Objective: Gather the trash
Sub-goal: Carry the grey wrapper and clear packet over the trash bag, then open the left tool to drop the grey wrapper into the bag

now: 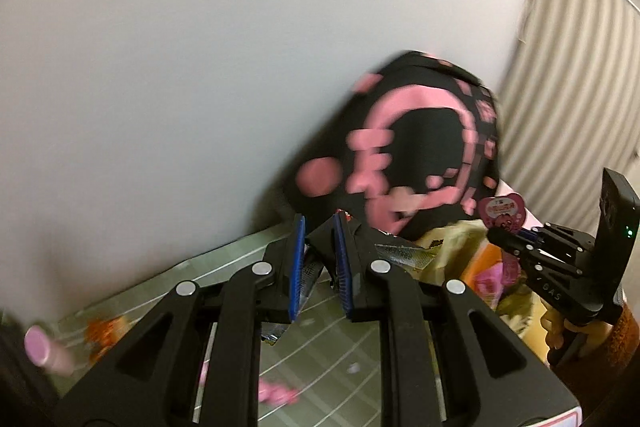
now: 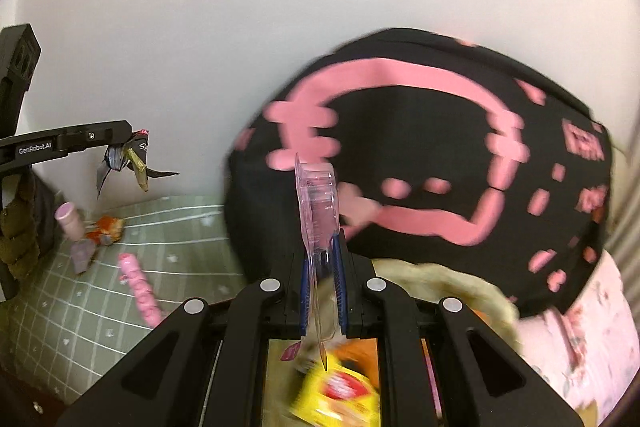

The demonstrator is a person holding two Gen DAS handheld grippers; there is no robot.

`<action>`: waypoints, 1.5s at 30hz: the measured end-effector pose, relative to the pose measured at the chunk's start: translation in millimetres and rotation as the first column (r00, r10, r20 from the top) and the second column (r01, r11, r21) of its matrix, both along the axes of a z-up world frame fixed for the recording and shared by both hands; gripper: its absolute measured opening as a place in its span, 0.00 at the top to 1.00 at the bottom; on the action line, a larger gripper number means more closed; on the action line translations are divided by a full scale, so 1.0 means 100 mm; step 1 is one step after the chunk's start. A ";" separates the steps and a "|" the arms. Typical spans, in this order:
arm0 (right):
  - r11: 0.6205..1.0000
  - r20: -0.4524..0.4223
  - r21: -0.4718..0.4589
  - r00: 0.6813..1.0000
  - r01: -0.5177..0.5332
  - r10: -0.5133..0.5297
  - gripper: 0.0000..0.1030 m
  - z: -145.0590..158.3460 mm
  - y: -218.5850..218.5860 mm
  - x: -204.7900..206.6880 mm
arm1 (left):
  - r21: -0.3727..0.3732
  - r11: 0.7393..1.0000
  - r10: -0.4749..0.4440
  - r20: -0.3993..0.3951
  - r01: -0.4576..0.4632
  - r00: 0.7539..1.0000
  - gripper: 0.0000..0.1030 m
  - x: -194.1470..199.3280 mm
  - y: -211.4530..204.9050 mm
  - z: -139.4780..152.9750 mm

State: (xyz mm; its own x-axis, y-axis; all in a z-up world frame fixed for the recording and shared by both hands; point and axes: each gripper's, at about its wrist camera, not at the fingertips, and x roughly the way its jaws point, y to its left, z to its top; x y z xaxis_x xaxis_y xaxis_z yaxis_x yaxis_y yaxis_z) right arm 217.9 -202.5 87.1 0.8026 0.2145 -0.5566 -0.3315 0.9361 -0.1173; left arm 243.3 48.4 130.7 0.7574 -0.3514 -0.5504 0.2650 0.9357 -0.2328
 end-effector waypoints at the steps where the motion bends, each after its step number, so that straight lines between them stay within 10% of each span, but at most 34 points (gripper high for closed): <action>1: 1.000 0.002 -0.006 1.000 0.030 -0.030 0.89 0.02 -0.12 -0.02 | 0.001 0.999 -0.039 0.006 0.039 0.999 0.86 0.03 -0.16 0.02; 13: 0.954 0.026 -0.012 0.954 0.300 -0.300 0.89 0.19 -1.21 -0.42 | -0.046 0.923 -0.383 -0.041 0.382 0.923 0.86 0.13 -1.65 -0.16; 25: 0.907 -0.043 -0.011 0.906 0.421 -0.421 0.89 -0.06 -1.81 -0.73 | 0.003 0.862 -0.492 -0.241 0.508 0.837 0.84 0.09 -2.60 -0.92; 32: 0.905 -0.046 0.005 0.904 0.425 -0.424 0.89 -0.10 -1.88 -0.76 | -0.001 0.873 -0.475 -0.230 0.488 0.849 0.60 0.08 -2.59 -0.87; 45: 0.957 -0.061 0.056 0.958 0.284 -0.280 0.89 -0.16 -1.32 -0.49 | -0.012 0.955 -0.294 -0.179 0.297 0.939 0.53 0.07 -1.73 -0.64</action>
State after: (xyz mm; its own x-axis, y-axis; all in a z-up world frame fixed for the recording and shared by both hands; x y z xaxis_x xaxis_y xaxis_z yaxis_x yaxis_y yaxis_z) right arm 169.3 -334.8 71.6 0.8059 0.0198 -0.5917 -0.0571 0.9974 -0.0443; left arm 250.1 -124.5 66.8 0.5108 -0.5354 -0.6726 0.4862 0.8252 -0.2875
